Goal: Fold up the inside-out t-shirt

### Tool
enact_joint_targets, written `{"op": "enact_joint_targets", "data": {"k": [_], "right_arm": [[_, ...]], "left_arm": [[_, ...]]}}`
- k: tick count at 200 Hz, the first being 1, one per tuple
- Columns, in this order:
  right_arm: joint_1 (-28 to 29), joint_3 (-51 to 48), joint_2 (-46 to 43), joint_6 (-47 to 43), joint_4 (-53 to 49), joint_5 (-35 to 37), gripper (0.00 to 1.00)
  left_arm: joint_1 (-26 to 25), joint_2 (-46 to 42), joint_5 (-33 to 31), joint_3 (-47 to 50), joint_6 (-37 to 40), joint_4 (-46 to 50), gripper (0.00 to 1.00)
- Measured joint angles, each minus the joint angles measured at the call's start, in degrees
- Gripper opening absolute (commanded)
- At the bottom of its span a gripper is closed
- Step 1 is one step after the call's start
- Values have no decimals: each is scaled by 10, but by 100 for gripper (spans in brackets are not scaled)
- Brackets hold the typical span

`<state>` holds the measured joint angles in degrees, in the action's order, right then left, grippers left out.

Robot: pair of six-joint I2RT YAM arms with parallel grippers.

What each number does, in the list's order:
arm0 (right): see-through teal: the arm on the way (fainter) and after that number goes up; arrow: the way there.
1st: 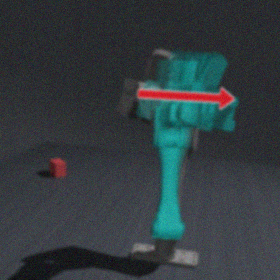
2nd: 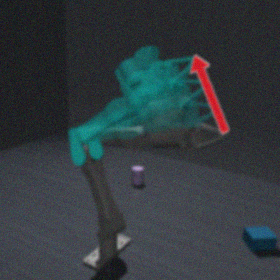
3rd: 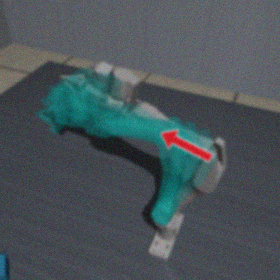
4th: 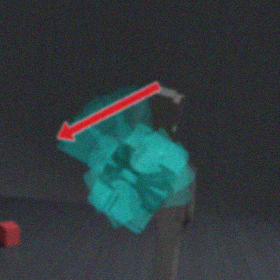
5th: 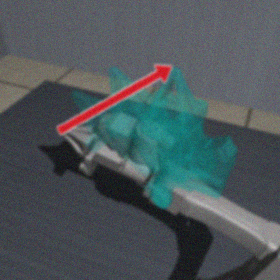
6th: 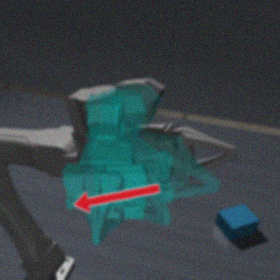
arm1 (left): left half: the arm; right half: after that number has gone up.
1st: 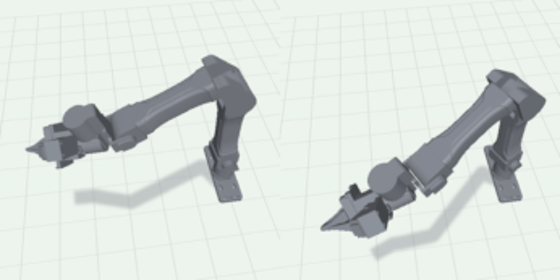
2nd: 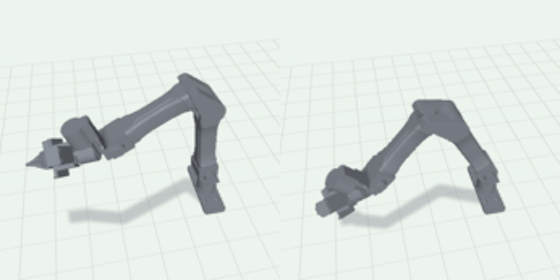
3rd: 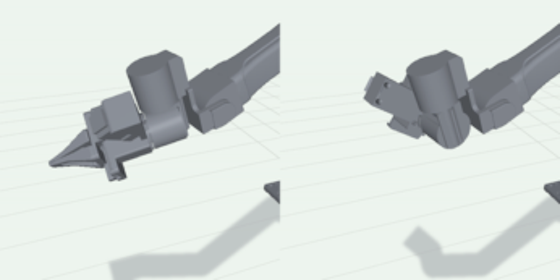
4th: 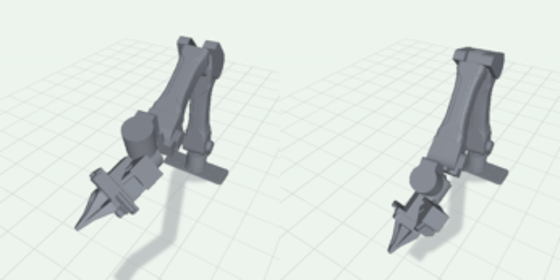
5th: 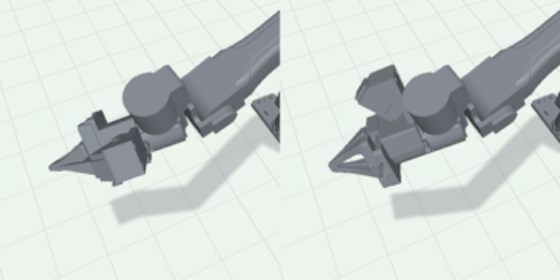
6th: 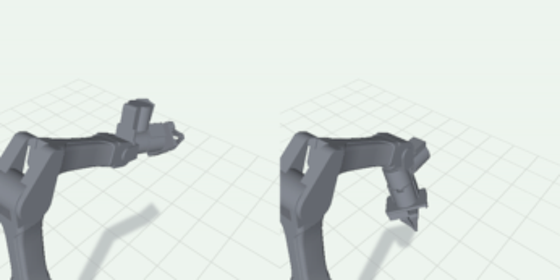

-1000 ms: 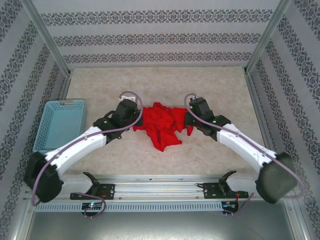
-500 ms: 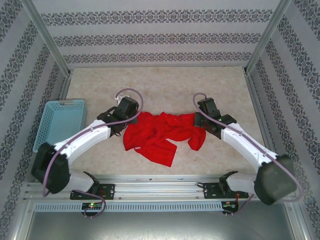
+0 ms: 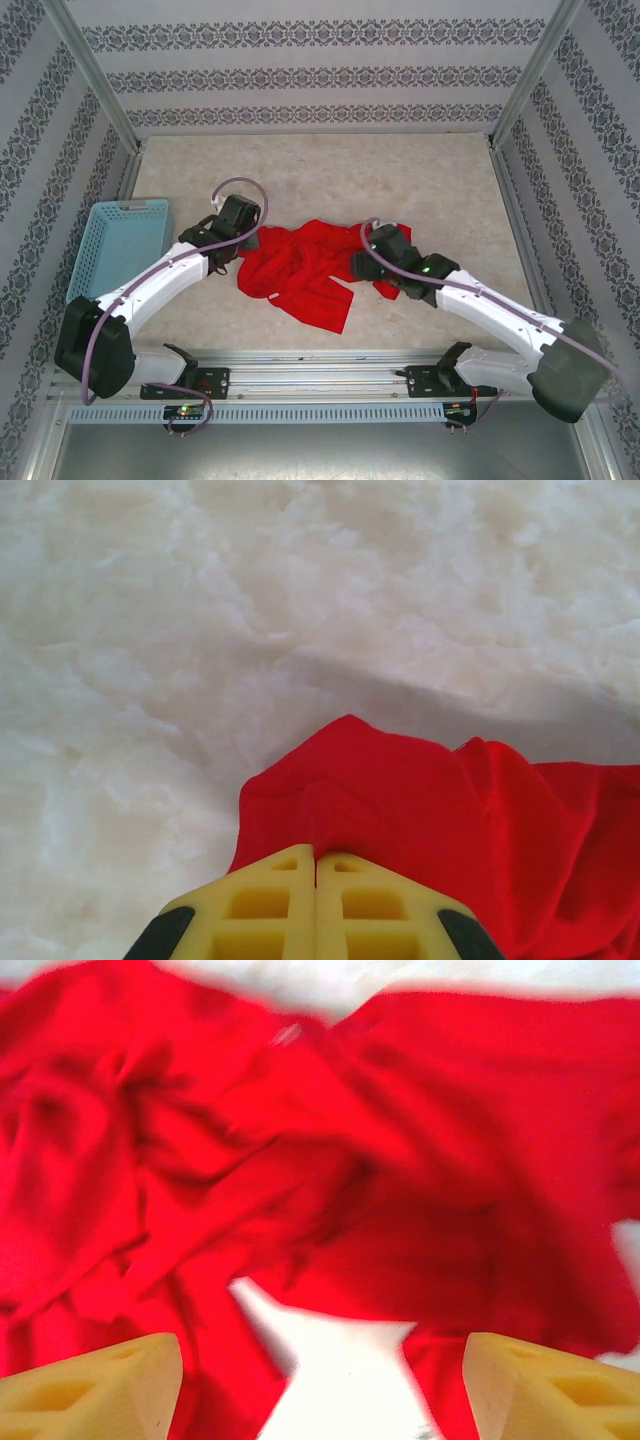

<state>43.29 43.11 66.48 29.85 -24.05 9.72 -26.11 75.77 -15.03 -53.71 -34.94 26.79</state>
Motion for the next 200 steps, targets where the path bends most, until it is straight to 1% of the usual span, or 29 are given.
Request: {"op": "enact_joint_targets", "data": {"k": [18, 34, 51, 82, 103, 114, 128, 141, 176, 200], "right_arm": [[53, -8, 47, 12, 28, -8, 74], [85, -13, 93, 21, 50, -17, 73], [108, -13, 139, 29, 68, -24, 67], [123, -7, 198, 34, 76, -32, 44], [124, -5, 200, 30, 66, -25, 21], [124, -2, 194, 33, 52, -9, 13], [120, 5, 164, 28, 18, 22, 4], [103, 11, 113, 24, -18, 50, 1], [11, 54, -76, 0, -99, 144, 0], [-79, 78, -169, -14, -128, 157, 0]], "left_arm": [[0, 0, 2, 5, -1, 0, 0], [0, 0, 4, 6, -1, 0, 0], [2, 0, 4, 6, -3, 0, 0], [12, -1, 3, 9, -12, 1, 0], [23, -6, 3, 10, -16, 5, 0], [31, -11, 3, 11, -17, 8, 0], [40, -19, -2, 11, -18, 15, 0], [49, -29, -6, 11, -19, 25, 0], [64, -77, -22, 2, -20, 50, 0], [64, -139, -22, 0, -26, 49, 0]]}}
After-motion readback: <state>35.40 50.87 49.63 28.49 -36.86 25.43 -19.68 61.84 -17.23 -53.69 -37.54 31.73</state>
